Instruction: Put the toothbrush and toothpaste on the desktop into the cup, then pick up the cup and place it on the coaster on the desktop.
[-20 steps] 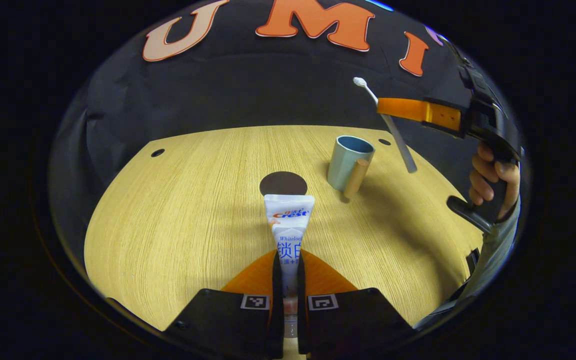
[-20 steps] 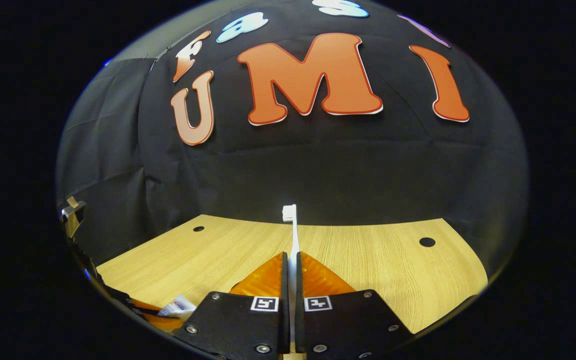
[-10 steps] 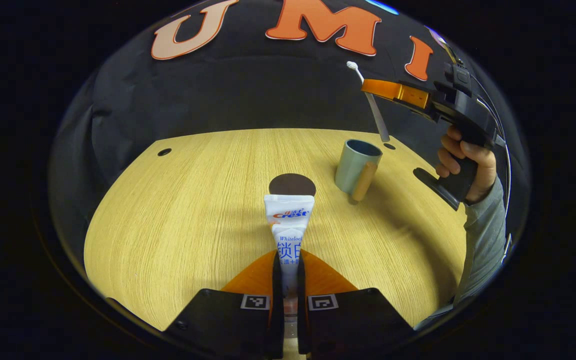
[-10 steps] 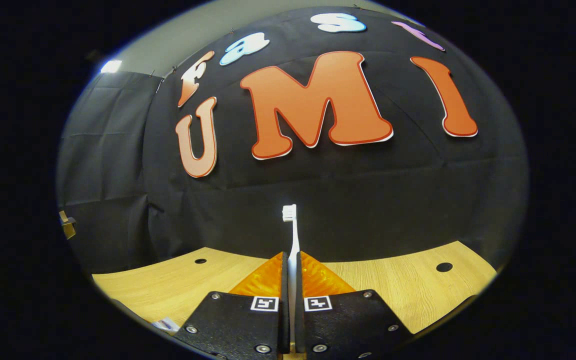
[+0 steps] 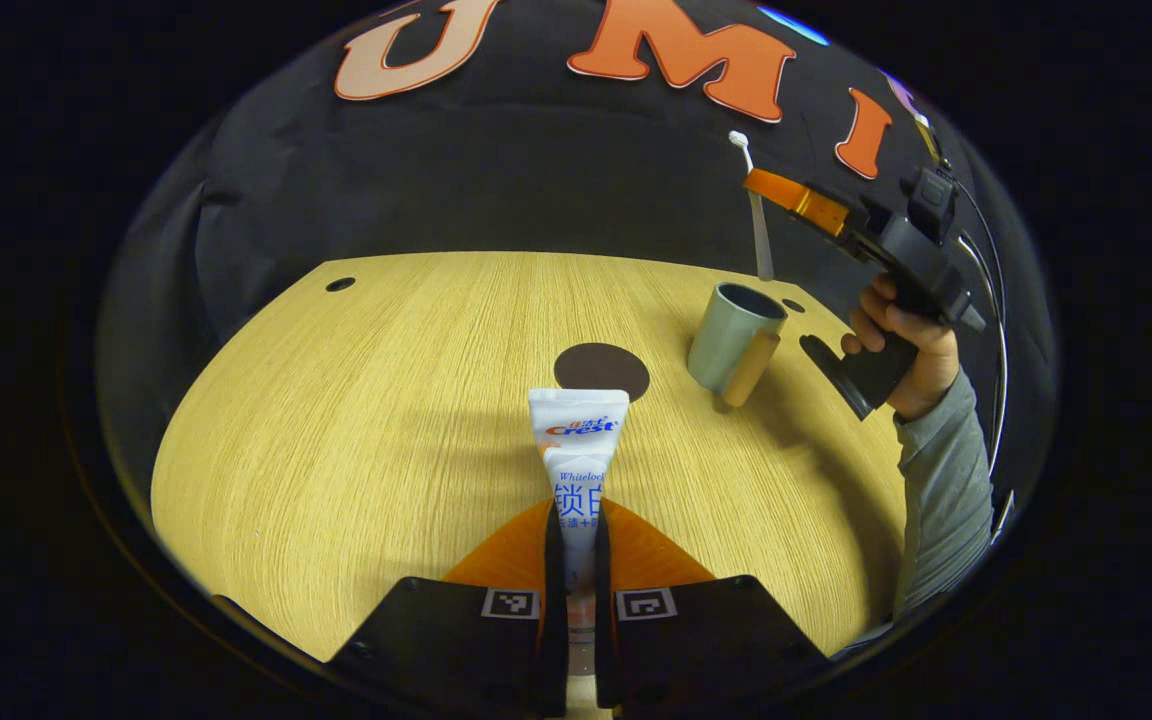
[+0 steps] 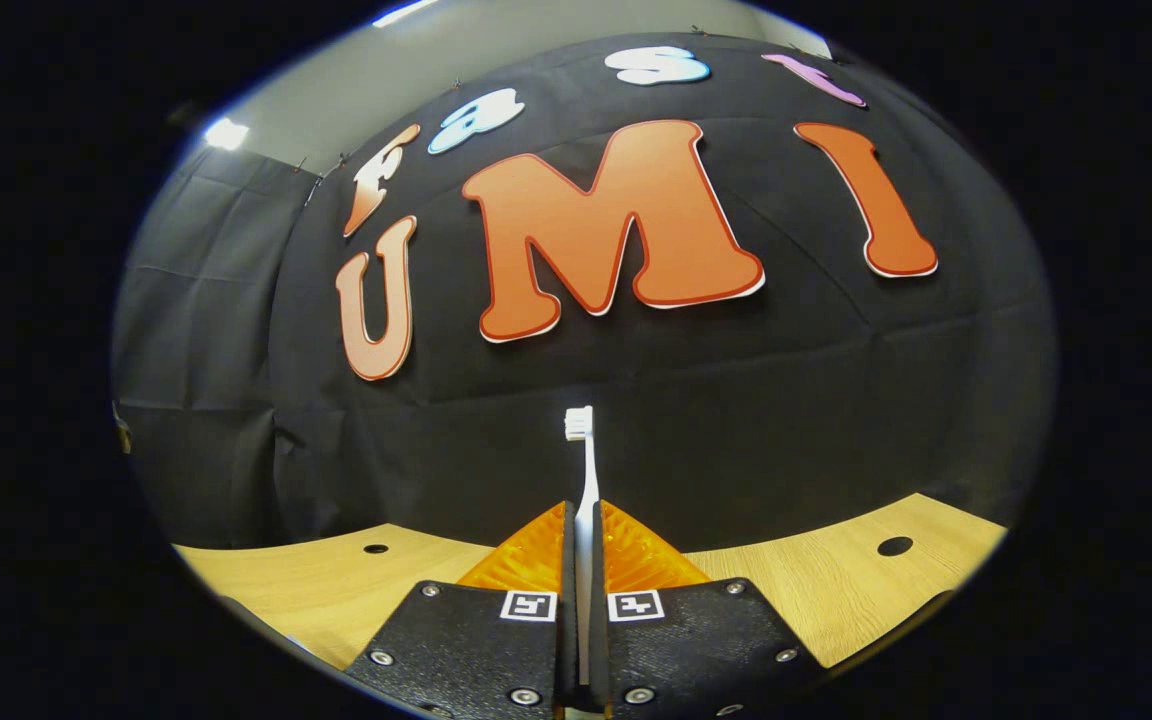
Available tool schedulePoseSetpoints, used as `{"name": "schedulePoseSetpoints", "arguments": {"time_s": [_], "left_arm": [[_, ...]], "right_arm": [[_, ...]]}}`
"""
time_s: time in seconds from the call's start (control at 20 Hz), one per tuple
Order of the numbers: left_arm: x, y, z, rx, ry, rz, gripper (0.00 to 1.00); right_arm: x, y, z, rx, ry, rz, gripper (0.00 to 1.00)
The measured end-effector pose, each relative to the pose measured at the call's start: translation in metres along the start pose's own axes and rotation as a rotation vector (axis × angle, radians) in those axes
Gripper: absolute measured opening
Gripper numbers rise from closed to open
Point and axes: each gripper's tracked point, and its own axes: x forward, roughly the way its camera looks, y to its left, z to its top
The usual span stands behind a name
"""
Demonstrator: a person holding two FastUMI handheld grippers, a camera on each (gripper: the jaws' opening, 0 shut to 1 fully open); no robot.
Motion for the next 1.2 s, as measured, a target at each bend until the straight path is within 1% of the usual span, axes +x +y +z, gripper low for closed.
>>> {"name": "schedulePoseSetpoints", "arguments": {"time_s": [0.15,0.2,0.35,0.55,0.65,0.8,0.85,0.9,0.95,1.0,1.2], "left_arm": [[-0.001,-0.001,0.005,0.001,-0.019,-0.006,0.15],[-0.001,-0.002,0.007,-0.001,-0.026,-0.013,0.14],[-0.001,-0.007,0.015,0.002,-0.046,-0.030,0.14],[-0.008,-0.005,0.023,0.010,-0.067,-0.028,0.14],[-0.014,-0.006,0.033,0.011,-0.077,-0.029,0.13],[-0.022,-0.010,0.053,0.005,-0.104,-0.038,0.14],[-0.022,-0.012,0.059,0.005,-0.114,-0.039,0.12],[-0.020,-0.013,0.062,0.007,-0.123,-0.039,0.14],[-0.017,-0.012,0.067,0.008,-0.133,-0.040,0.13],[-0.012,-0.015,0.070,0.010,-0.139,-0.042,0.15],[-0.006,-0.024,0.091,0.014,-0.164,-0.055,0.14]], "right_arm": [[-0.002,0.000,-0.011,-0.020,0.004,0.017,0.05],[-0.002,0.000,-0.016,-0.022,0.010,0.020,0.05],[-0.006,-0.004,-0.027,-0.026,0.023,0.017,0.05],[-0.010,-0.007,-0.039,-0.008,0.032,0.012,0.05],[-0.012,-0.007,-0.047,-0.012,0.047,0.011,0.05],[-0.021,-0.007,-0.055,-0.029,0.062,0.006,0.06],[-0.024,-0.007,-0.056,-0.024,0.063,-0.004,0.06],[-0.028,-0.006,-0.053,-0.013,0.054,-0.002,0.06],[-0.031,-0.004,-0.051,-0.012,0.045,-0.004,0.06],[-0.035,-0.005,-0.053,-0.022,0.043,-0.010,0.06],[-0.049,-0.010,-0.061,-0.043,0.066,-0.029,0.07]]}}
